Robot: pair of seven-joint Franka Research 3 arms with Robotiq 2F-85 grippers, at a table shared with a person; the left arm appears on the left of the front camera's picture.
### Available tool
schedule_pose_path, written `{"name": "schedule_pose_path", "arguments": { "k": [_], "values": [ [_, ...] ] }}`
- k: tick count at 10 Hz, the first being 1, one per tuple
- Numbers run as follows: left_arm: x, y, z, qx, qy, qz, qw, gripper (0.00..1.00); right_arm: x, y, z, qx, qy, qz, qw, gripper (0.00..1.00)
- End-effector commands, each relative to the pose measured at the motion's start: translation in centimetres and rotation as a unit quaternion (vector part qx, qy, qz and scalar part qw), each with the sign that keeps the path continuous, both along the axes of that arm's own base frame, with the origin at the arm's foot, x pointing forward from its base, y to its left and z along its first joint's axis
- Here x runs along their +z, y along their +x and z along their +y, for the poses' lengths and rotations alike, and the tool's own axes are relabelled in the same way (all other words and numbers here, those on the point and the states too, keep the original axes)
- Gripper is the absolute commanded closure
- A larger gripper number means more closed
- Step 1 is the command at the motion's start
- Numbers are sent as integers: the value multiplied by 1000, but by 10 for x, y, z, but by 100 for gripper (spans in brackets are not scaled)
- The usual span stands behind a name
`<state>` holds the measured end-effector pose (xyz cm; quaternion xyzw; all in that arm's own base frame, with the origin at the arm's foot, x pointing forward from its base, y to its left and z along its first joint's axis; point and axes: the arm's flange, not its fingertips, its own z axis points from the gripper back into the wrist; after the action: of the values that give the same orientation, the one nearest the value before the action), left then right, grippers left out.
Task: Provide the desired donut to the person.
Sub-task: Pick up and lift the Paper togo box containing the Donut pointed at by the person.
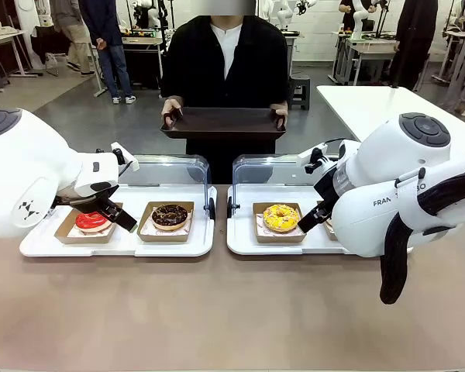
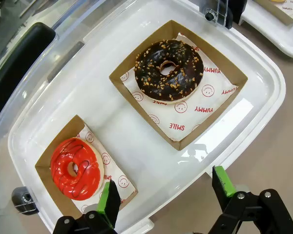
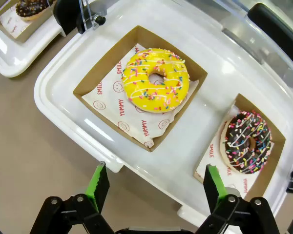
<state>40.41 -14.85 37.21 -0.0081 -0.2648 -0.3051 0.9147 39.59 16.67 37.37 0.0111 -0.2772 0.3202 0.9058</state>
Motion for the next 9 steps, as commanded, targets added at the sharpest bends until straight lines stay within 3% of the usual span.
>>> {"name": "schedule_pose_path", "arguments": {
  "k": [1,7,9],
  "values": [
    [0,0,0,0,0,0,1000,0,0,0,0,0,0,0,1000,0],
    [0,0,0,0,0,0,1000,0,0,0,0,0,0,0,1000,0],
    [57,-18,25,-4,14,-14,1000,0,55,-30,-16,-20,-7,-12,1000,0]
  ]
}}
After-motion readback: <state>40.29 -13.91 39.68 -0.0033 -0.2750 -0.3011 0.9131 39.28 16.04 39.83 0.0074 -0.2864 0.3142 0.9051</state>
